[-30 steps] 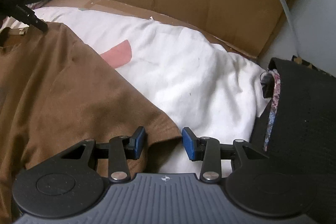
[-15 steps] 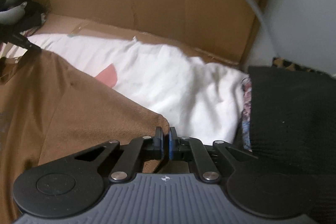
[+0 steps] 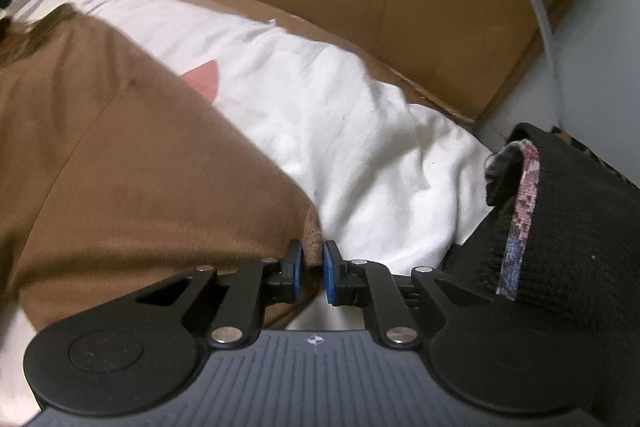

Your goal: Fold clothes

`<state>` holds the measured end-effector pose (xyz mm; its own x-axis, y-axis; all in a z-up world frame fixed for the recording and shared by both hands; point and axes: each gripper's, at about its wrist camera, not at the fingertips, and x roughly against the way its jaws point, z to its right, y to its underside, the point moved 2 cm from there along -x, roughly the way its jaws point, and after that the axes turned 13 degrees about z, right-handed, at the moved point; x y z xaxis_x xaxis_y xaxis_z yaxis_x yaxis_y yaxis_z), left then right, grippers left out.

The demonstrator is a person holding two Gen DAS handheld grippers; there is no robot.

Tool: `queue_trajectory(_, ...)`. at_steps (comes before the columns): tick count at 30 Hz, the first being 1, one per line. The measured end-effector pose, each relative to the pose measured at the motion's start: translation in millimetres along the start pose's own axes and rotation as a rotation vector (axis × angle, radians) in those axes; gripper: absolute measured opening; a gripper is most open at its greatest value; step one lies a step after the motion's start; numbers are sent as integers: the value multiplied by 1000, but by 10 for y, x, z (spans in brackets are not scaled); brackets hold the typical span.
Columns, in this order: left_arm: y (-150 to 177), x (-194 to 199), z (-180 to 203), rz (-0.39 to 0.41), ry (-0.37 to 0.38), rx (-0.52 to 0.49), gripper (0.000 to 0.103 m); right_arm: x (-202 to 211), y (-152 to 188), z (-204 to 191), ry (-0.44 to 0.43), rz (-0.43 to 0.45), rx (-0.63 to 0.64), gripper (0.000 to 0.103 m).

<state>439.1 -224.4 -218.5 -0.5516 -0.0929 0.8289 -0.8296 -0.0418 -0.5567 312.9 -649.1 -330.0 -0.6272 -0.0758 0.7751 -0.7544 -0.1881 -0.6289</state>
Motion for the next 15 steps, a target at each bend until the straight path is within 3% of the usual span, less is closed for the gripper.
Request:
queue_trajectory(3, 87, 222, -94, 10, -28, 7, 68, 50, 35, -16, -49, -15, 33, 18)
queue_trajectory(6, 124, 128, -220, 10, -33, 52, 67, 343, 59, -9, -93, 12, -3, 20)
queue_trajectory(7, 155, 56, -283, 16, -25, 80, 67, 450, 63, -9, -103, 23, -19, 28)
queue_trajectory(8, 206, -4, -354, 25, -12, 107, 66, 574, 58, -17, -102, 48, -49, 42)
queue_trajectory(10, 332, -124, -517, 35, 12, 152, 63, 814, 75, -50, -94, 116, -136, 51)
queue_trajectory(15, 562, -178, -943, 43, 62, 117, 60, 1053, 228, -264, -1, 220, -295, 51)
